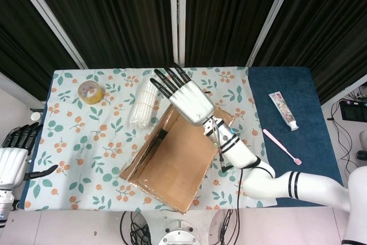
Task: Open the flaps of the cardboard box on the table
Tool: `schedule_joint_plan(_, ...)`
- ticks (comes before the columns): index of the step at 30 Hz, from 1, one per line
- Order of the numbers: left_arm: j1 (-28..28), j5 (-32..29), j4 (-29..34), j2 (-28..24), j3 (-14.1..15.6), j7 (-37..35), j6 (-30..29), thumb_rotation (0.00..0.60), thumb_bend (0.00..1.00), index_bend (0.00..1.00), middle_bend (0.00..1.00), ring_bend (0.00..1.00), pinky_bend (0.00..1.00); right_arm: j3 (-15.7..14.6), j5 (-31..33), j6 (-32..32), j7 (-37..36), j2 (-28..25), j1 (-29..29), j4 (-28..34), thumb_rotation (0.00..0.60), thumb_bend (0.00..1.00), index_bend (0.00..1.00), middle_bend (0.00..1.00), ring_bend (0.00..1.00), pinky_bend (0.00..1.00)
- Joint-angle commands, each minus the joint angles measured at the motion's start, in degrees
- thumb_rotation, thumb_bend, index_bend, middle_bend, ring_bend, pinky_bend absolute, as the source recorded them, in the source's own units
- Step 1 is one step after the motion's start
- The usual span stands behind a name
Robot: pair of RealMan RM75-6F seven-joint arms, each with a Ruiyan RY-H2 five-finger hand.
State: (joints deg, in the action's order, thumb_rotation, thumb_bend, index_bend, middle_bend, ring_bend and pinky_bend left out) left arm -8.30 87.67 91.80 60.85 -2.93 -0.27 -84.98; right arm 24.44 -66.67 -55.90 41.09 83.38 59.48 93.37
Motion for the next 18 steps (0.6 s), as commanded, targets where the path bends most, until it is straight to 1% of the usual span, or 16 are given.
schedule_joint_plan(1,-0.1,-0.2,-0.1,-0.2,-0.1,-0.3,0.3,0.423,0.03,0.06,0.06,0.07,0.16,0.6,2.5,0.3,2.8,2.6,2.8,-2.4,0.600,0.29,0.00,0.00,0.00,0.00)
schedule_joint_plan(6,-0.5,-0.7,0.1,-0.9,-0.6,-0.8,0.8,0.427,0.03,0.06,0.06,0.07,0.16,2.0,6.0,-0.3,6.0,8.0,8.2,-8.7,0.600,0.27,0.00,0.00,0.00,0.00)
schedule_joint_plan(9,-0.8,-0.4,0.7,-1.3,-0.5,-1.1,1.3,0.428,0.03,0.06,0.06,0.07,0.16,3.1,7.7,0.2,6.8,10.8,11.6,-13.4,0.600,0.27,0.00,0.00,0.00,0.00)
schedule_joint_plan(12,-1.0,-0.4,0.9,-1.4,-0.6,-1.0,1.5,0.425,0.03,0.06,0.06,0.07,0.16,4.2,9.4,0.4,7.1,12.9,14.2,-16.5,0.600,0.26,0.00,0.00,0.00,0.00)
schedule_joint_plan(15,-1.0,-0.7,0.9,-1.4,-0.8,-1.2,1.3,0.426,0.03,0.06,0.06,0.07,0.16,4.3,10.0,-0.1,6.6,13.8,15.4,-17.0,0.600,0.25,0.00,0.00,0.00,0.00)
schedule_joint_plan(18,-0.9,-1.0,0.7,-1.5,-0.9,-1.5,1.2,0.426,0.03,0.06,0.06,0.07,0.16,3.2,7.5,-1.0,3.7,12.8,14.7,-14.9,0.600,0.27,0.00,0.00,0.00,0.00)
